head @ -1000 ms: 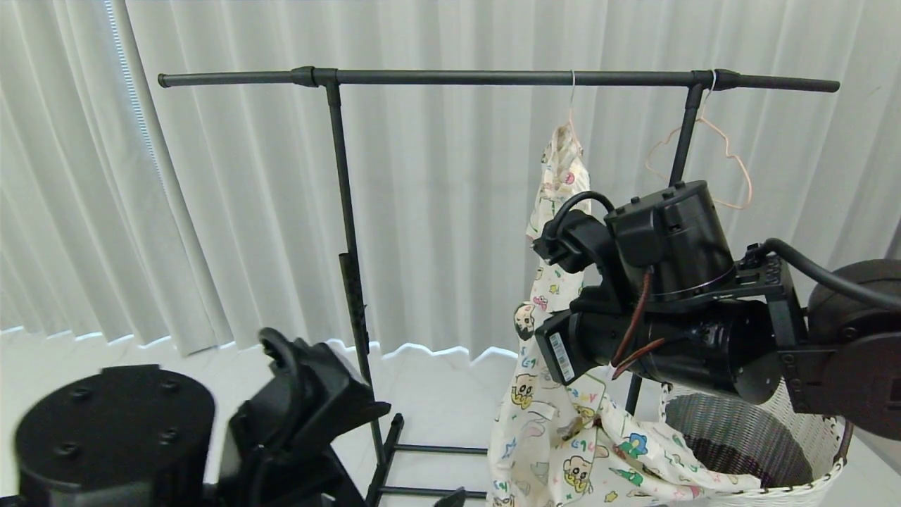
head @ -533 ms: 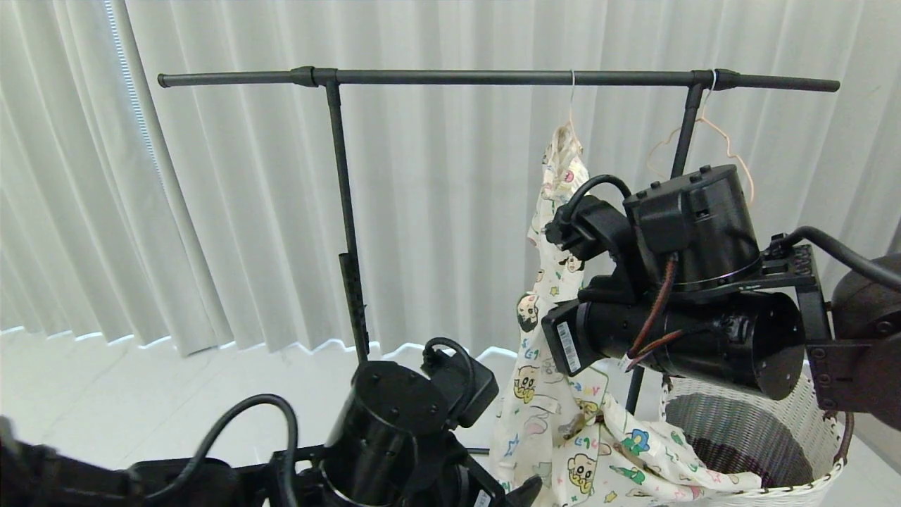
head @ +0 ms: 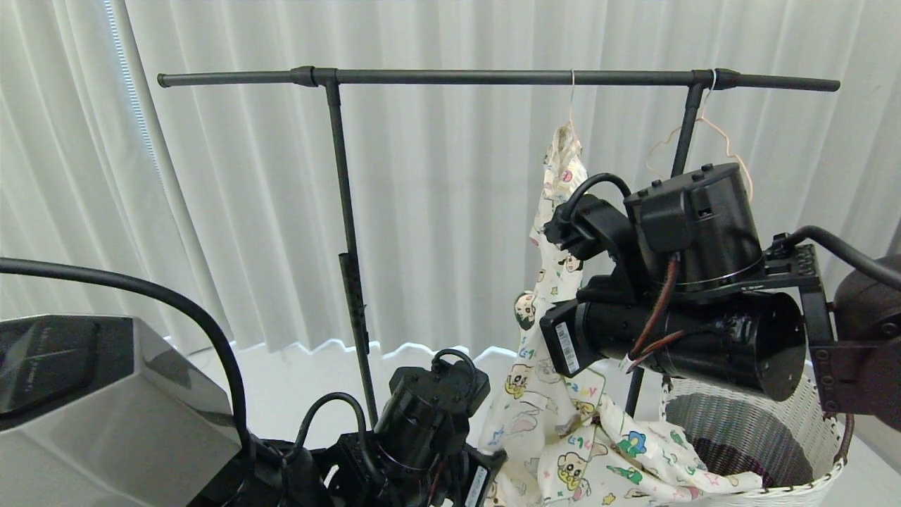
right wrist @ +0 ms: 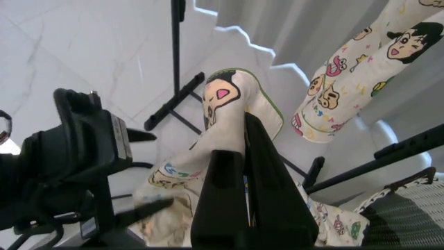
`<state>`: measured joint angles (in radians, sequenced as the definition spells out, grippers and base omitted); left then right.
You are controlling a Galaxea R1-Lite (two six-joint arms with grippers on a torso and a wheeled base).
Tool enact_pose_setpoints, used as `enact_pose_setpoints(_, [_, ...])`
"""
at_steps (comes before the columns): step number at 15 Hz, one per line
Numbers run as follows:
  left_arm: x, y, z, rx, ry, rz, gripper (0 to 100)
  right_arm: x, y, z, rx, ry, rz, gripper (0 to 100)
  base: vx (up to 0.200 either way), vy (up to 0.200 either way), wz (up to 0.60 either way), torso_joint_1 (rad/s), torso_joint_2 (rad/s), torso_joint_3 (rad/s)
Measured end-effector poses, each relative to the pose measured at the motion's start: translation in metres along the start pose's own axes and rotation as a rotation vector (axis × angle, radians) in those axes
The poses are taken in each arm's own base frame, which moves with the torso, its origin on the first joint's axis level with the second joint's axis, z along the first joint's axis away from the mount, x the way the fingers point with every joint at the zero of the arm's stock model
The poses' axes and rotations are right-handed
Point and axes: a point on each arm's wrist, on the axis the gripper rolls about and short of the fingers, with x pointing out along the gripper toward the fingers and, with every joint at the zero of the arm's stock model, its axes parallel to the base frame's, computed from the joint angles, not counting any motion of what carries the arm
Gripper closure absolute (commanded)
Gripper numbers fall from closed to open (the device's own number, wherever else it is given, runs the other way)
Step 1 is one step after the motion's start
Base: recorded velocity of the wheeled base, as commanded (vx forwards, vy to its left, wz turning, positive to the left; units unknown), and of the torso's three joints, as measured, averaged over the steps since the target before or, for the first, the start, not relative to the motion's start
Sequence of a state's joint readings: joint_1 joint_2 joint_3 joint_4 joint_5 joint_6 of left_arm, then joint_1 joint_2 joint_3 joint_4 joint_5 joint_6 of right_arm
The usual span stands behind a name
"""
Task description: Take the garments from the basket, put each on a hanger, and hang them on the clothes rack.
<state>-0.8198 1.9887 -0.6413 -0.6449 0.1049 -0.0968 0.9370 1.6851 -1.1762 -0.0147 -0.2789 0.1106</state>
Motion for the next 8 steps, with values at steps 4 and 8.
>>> enact_pose_setpoints(4, [-0.002, 0.003, 0.000, -0.001, -0.013, 0.135, 100, 0.001, -0.002, 0.003, 0.013, -0.039, -0.015, 100, 0.000, 0.000, 0.00, 0.000, 0.00, 0.000])
enact_pose_setpoints(8, [-0.047, 0.015, 0.022, -0.010, -0.131, 0.190, 100, 0.002, -0.008, 0.012, 0.038, -0.118, -0.032, 100, 0.000, 0.000, 0.00, 0.000, 0.00, 0.000])
